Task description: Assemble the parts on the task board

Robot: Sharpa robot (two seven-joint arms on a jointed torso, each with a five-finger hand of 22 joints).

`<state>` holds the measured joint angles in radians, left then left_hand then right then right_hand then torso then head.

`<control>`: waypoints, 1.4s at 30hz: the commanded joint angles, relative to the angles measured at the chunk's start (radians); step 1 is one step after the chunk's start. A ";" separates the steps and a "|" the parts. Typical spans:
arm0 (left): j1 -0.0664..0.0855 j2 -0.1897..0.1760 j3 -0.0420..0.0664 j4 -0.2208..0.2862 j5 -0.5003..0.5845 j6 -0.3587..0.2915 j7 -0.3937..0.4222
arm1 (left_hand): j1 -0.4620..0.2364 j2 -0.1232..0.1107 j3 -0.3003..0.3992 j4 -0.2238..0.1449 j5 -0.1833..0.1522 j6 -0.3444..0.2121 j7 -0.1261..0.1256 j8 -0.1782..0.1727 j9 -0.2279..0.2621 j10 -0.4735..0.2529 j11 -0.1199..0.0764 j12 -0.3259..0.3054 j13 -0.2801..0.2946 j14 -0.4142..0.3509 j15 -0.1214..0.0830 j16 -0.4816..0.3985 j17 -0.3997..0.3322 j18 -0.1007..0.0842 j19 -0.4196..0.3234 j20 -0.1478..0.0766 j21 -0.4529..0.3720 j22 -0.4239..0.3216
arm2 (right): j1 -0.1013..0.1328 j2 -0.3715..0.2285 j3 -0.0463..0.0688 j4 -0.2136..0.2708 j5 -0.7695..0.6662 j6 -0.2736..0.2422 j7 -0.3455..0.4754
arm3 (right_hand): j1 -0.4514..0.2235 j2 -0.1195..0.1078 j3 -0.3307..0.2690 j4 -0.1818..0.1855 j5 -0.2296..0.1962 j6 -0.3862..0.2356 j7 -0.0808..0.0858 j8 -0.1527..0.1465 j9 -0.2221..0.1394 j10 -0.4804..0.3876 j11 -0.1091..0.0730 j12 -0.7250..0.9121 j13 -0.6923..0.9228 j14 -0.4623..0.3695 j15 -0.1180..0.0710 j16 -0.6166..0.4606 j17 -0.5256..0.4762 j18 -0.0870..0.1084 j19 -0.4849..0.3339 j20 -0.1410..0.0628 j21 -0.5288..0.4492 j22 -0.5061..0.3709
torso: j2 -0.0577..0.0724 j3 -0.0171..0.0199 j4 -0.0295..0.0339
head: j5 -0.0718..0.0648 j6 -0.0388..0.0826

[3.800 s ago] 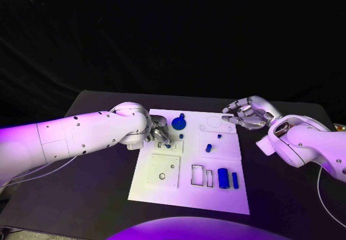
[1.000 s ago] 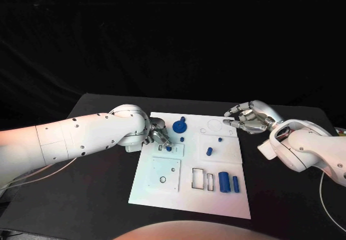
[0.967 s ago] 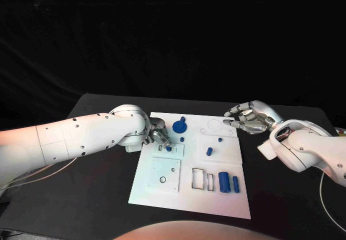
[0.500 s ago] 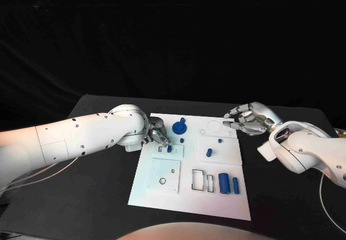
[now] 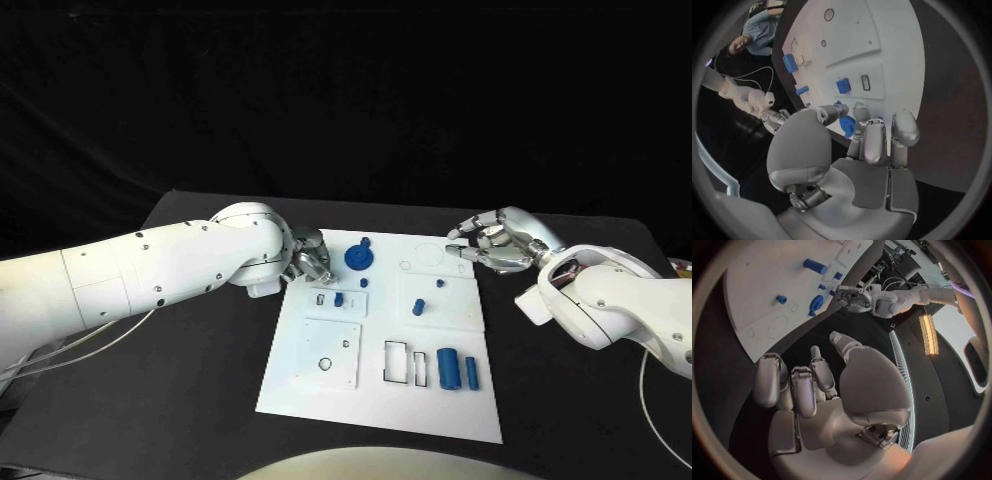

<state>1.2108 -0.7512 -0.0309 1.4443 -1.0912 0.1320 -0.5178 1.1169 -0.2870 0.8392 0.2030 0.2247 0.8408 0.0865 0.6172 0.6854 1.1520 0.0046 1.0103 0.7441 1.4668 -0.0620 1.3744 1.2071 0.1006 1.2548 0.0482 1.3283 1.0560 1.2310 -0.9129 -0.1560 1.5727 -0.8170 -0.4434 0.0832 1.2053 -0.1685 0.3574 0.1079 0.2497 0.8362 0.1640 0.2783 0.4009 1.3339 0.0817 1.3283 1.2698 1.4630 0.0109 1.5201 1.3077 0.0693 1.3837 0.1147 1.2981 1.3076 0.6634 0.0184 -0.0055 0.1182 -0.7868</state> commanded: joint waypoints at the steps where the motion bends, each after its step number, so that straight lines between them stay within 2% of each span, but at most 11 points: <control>1: 0.002 -0.001 0.002 0.005 0.002 0.000 0.015 | 0.035 0.004 0.055 -0.041 0.009 -0.016 0.006 -0.002 -0.004 -0.038 0.008 -0.037 -0.049 -0.001 0.009 -0.009 -0.013 0.014 -0.022 0.003 -0.018 -0.031 | -0.002 0.002 0.000 -0.001 -0.003 0.010 0.004 | -0.009 0.001 0.001 0.006 0.002 -0.007 0.001 0.006 -0.001 -0.004 -0.001 -0.005 0.000 0.068 -0.004 -0.006 0.091 0.008 -0.006 -0.002 -0.003 0.020 | -0.001 0.0001 -0.0001 | -0.003 0.003; 2: 0.002 -0.002 0.003 0.005 0.004 0.004 0.017 | 0.052 0.009 0.084 -0.070 0.009 -0.025 0.011 0.005 -0.002 -0.076 0.016 -0.071 -0.095 -0.016 0.018 -0.025 -0.038 0.026 -0.063 0.007 -0.051 -0.091 | -0.002 0.003 0.000 -0.002 -0.002 0.011 0.004 | -0.009 0.001 0.001 0.006 0.002 -0.007 0.001 0.006 -0.001 -0.004 -0.001 -0.005 0.000 0.068 -0.004 -0.006 0.091 0.008 -0.006 -0.002 -0.003 0.020 | -0.001 -0.0001 -0.0001 | -0.004 0.004; 3: 0.002 -0.002 0.003 0.003 0.006 0.013 0.020 | 0.075 0.015 0.114 -0.101 0.016 -0.037 0.024 0.013 -0.001 -0.101 0.021 -0.084 -0.107 0.020 0.023 0.046 0.075 0.034 -0.090 0.011 -0.072 -0.129 | -0.002 0.003 0.000 -0.003 -0.001 0.011 0.004 | -0.009 0.001 0.001 0.006 0.002 -0.007 0.001 0.006 -0.001 -0.004 -0.001 -0.005 0.000 0.068 -0.004 -0.006 0.091 0.008 -0.006 -0.002 -0.003 0.020 | -0.001 -0.0002 -0.0001 | -0.005 0.004; 10: 0.003 -0.002 0.004 -0.019 0.016 0.070 0.037 | 0.148 0.037 0.192 -0.211 0.004 -0.118 0.077 0.011 -0.032 -0.231 0.074 -0.125 -0.154 -0.088 0.061 -0.034 -0.086 0.077 -0.267 0.040 -0.133 -0.295 | -0.003 0.007 0.000 -0.009 0.003 0.013 0.004 | -0.009 0.001 0.001 0.007 0.005 -0.007 0.001 0.007 -0.001 -0.003 -0.002 -0.004 0.001 0.068 -0.004 -0.006 0.093 0.008 -0.005 -0.002 -0.003 0.020 | -0.001 0.0001 -0.0002 | -0.007 0.008; 13: 0.003 -0.005 0.005 -0.027 0.019 0.074 0.043 | 0.148 0.044 0.173 -0.210 -0.004 -0.123 0.082 0.016 -0.041 -0.242 0.078 -0.120 -0.162 -0.095 0.068 -0.031 -0.087 0.079 -0.292 0.049 -0.128 -0.296 | -0.004 0.008 0.000 -0.010 0.004 0.014 0.004 | -0.009 0.001 0.001 0.007 0.005 -0.007 0.001 0.007 -0.001 -0.003 -0.002 -0.004 0.001 0.068 -0.004 -0.006 0.093 0.008 -0.005 -0.002 -0.003 0.020 | -0.001 0.0000 -0.0008 | -0.005 0.010; 15: 0.003 -0.009 0.006 -0.029 0.031 0.074 0.047 | 0.130 0.044 0.149 -0.193 -0.005 -0.123 0.082 0.025 -0.045 -0.243 0.079 -0.114 -0.168 -0.094 0.073 -0.025 -0.085 0.078 -0.300 0.057 -0.130 -0.293 | -0.004 0.008 0.000 -0.010 0.004 0.014 0.003 | -0.009 0.001 0.001 0.007 0.005 -0.007 0.001 0.007 -0.001 -0.003 -0.002 -0.004 0.001 0.068 -0.004 -0.006 0.093 0.008 -0.005 -0.002 -0.003 0.020 | 0.000 0.0003 -0.0008 | -0.006 0.013; 18: 0.004 -0.018 0.009 -0.028 0.071 0.065 0.046 | 0.044 0.028 0.041 -0.099 -0.015 -0.134 0.076 0.045 -0.048 -0.221 0.077 -0.101 -0.184 -0.086 0.078 -0.008 -0.074 0.075 -0.299 0.070 -0.161 -0.301 | -0.004 0.008 0.000 -0.011 0.005 0.014 0.003 | -0.009 0.001 0.001 0.007 0.005 -0.007 0.001 0.007 -0.001 -0.003 -0.002 -0.004 0.001 0.068 -0.004 -0.006 0.093 0.008 -0.005 -0.002 -0.003 0.020 | 0.001 -0.0010 -0.0001 | -0.008 0.018; 21: 0.005 -0.030 0.016 -0.022 0.102 0.052 0.045 | -0.044 0.015 -0.145 0.047 -0.015 -0.121 0.058 0.074 -0.058 -0.175 0.065 -0.081 -0.203 -0.048 0.068 0.030 -0.024 0.059 -0.209 0.063 -0.150 -0.249 | -0.004 0.007 0.000 -0.011 0.005 0.015 0.003 | -0.009 0.001 0.001 0.007 0.005 -0.007 0.001 0.007 -0.001 -0.003 -0.002 -0.004 0.001 0.068 -0.004 -0.006 0.093 0.008 -0.005 -0.002 -0.003 0.020 | 0.000 0.0000 0.0013 | -0.007 0.019; 23: 0.006 -0.037 0.022 -0.018 0.111 0.050 0.044 | -0.046 0.014 -0.230 0.088 -0.012 -0.111 0.047 0.084 -0.068 -0.161 0.058 -0.071 -0.209 -0.035 0.059 0.042 -0.008 0.055 -0.177 0.055 -0.143 -0.231 | -0.005 0.007 0.000 -0.011 0.005 0.015 0.003 | -0.009 0.001 0.001 0.007 0.005 -0.007 0.001 0.007 -0.001 -0.003 -0.002 -0.004 0.001 0.068 -0.004 -0.006 0.093 0.008 -0.005 -0.002 -0.003 0.020 | 0.001 -0.0001 0.0018 | -0.007 0.020; 30: 0.042 -0.070 0.034 0.002 0.149 0.068 0.036 | -0.074 0.059 -0.411 0.091 -0.017 -0.030 0.001 0.131 -0.098 -0.069 0.011 -0.011 -0.207 0.034 0.018 0.105 0.120 0.019 -0.027 0.020 -0.050 -0.065 | -0.005 0.007 0.000 -0.012 0.005 0.014 0.001 | -0.009 0.002 0.001 0.008 0.007 -0.007 0.000 0.008 -0.001 -0.001 -0.002 -0.001 0.004 0.069 -0.004 -0.005 0.094 0.007 -0.003 -0.002 -0.001 0.022 | 0.000 0.0013 0.0004 | 0.002 0.021; 42: 0.082 -0.075 0.036 -0.034 0.113 0.078 0.033 | -0.023 0.080 -0.425 0.089 -0.004 -0.049 0.003 0.117 -0.121 -0.056 0.010 0.006 -0.193 0.044 0.014 0.113 0.140 0.013 -0.006 0.011 -0.035 -0.039 | -0.005 0.008 0.000 -0.013 0.005 0.013 -0.001 | -0.009 0.002 0.001 0.009 0.008 -0.006 0.000 0.009 0.000 -0.001 -0.002 -0.001 0.004 0.069 -0.004 -0.006 0.094 0.007 -0.002 -0.002 0.001 0.024 | -0.001 0.0019 -0.0002 | 0.007 0.020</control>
<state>1.2901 -0.8302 0.0050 1.4171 -0.9636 0.1904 -0.4898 1.0878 -0.2077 0.4193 0.2911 0.2173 0.7953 0.0893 0.7374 0.5658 1.0960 0.0056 1.0165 0.5518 1.4633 -0.0447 1.4823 1.3081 0.1310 1.2405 0.0606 1.2898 1.0165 1.2269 -0.9056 -0.1560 1.5600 -0.8092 -0.4421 0.0822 1.2054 -0.1685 0.3602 0.1106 0.2537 0.8362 0.1640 0.2826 0.4010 1.3339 0.0817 1.3283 1.2728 1.4630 0.0109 1.5201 1.3074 0.0693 1.3838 0.1147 1.2981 1.3080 0.6640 0.0190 -0.0057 0.1228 -0.7649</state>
